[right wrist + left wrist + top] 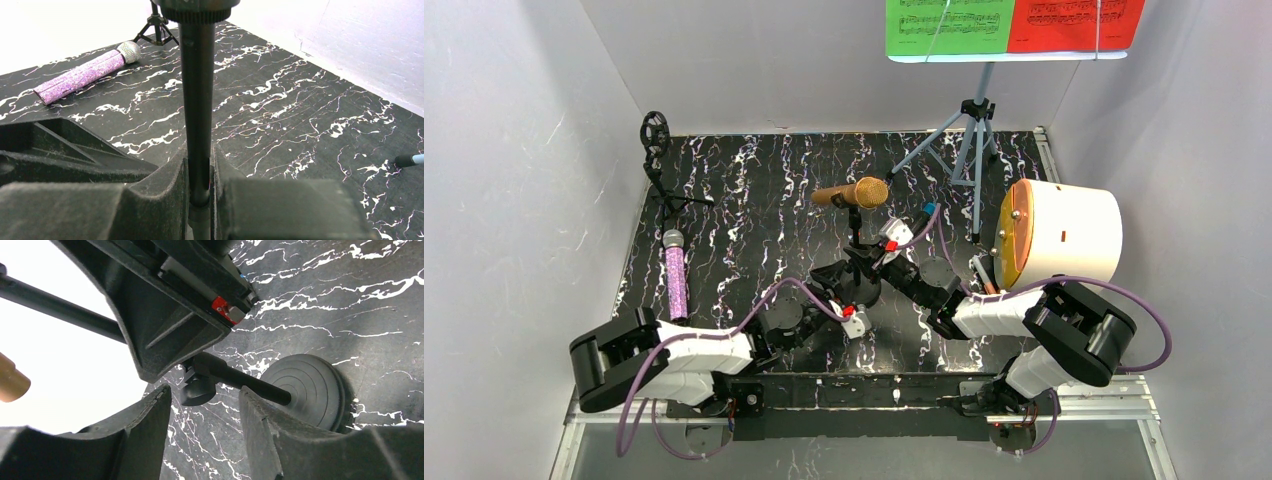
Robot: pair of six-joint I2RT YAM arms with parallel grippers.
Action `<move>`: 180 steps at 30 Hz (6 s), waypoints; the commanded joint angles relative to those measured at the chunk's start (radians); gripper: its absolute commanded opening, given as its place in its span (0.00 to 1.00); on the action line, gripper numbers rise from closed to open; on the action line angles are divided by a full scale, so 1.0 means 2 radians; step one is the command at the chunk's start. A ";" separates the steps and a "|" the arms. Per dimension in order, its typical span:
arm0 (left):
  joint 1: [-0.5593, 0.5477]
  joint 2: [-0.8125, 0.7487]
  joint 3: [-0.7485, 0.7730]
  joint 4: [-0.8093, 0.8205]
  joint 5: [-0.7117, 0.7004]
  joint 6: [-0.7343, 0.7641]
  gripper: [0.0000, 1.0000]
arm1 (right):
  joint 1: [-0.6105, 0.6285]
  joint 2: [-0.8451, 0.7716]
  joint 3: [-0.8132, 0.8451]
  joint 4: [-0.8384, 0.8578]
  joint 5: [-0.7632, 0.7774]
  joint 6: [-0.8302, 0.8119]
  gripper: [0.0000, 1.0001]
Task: Pack up the instrument practice props
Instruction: Unscrew the knob on the microphone stand.
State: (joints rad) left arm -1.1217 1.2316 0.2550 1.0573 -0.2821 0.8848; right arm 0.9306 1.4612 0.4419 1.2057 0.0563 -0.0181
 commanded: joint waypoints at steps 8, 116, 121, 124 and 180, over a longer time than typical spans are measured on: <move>-0.002 0.053 0.020 0.043 -0.032 0.007 0.38 | 0.001 -0.002 0.009 0.003 -0.001 -0.006 0.01; -0.011 0.047 0.055 -0.009 -0.081 -0.067 0.25 | 0.001 0.007 0.014 0.005 -0.002 0.003 0.01; -0.003 0.039 0.051 -0.009 -0.074 -0.186 0.05 | 0.001 0.007 0.014 0.005 -0.001 0.002 0.01; 0.003 0.032 0.048 -0.010 -0.063 -0.293 0.00 | 0.001 0.008 0.014 0.005 -0.001 0.003 0.01; 0.120 -0.134 0.063 -0.236 0.095 -0.468 0.67 | 0.001 0.014 0.019 0.004 -0.007 0.005 0.01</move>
State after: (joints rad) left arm -0.8623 0.9619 0.3439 0.6373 -0.1558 -0.3656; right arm 0.9310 1.4792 0.4564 1.2068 0.0471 -0.0044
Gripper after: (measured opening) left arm 0.666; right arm 0.211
